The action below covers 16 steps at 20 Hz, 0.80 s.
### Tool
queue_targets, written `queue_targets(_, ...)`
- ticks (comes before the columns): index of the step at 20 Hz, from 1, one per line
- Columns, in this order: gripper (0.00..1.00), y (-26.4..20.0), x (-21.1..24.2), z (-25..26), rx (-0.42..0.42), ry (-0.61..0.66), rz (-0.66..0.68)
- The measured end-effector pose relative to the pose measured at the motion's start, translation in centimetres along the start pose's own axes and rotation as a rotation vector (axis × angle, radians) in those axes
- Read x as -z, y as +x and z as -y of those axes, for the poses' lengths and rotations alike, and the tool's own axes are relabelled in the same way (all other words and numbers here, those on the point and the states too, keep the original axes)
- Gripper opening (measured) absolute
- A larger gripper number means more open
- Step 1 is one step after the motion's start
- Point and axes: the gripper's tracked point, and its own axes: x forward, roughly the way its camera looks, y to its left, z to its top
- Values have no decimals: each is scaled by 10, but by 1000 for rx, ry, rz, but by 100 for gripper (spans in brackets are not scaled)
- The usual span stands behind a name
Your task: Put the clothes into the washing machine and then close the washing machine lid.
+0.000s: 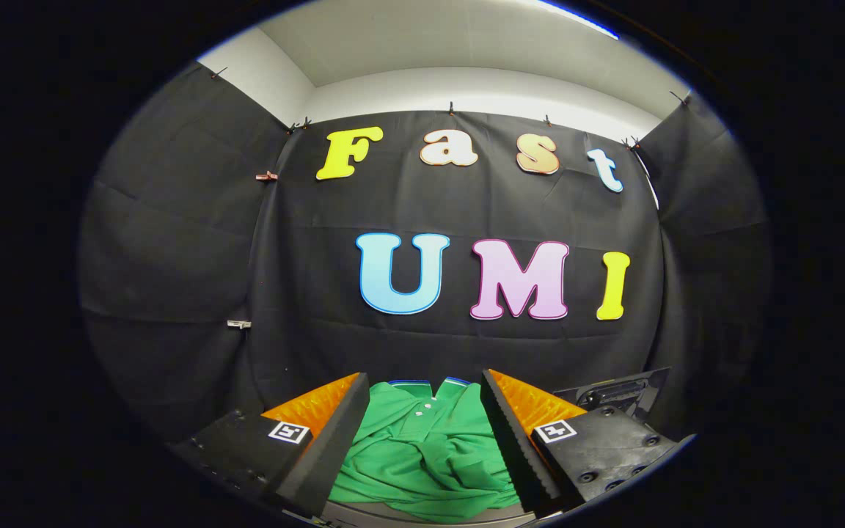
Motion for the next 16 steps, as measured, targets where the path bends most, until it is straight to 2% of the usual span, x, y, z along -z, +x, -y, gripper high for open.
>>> queue_targets(7, 95, 11, -1, 7, 16, 21, -40)
queue_targets(9, 95, 20, 5, 7, 16, 16, -95)
queue_targets(11, 96, 29, 15, -3, -34, 2, -169)
queue_targets(14, 96, 41, 45, -6, -63, -43, -315)
queue_targets(16, 94, 49, 59, 1, -35, -46, -386)
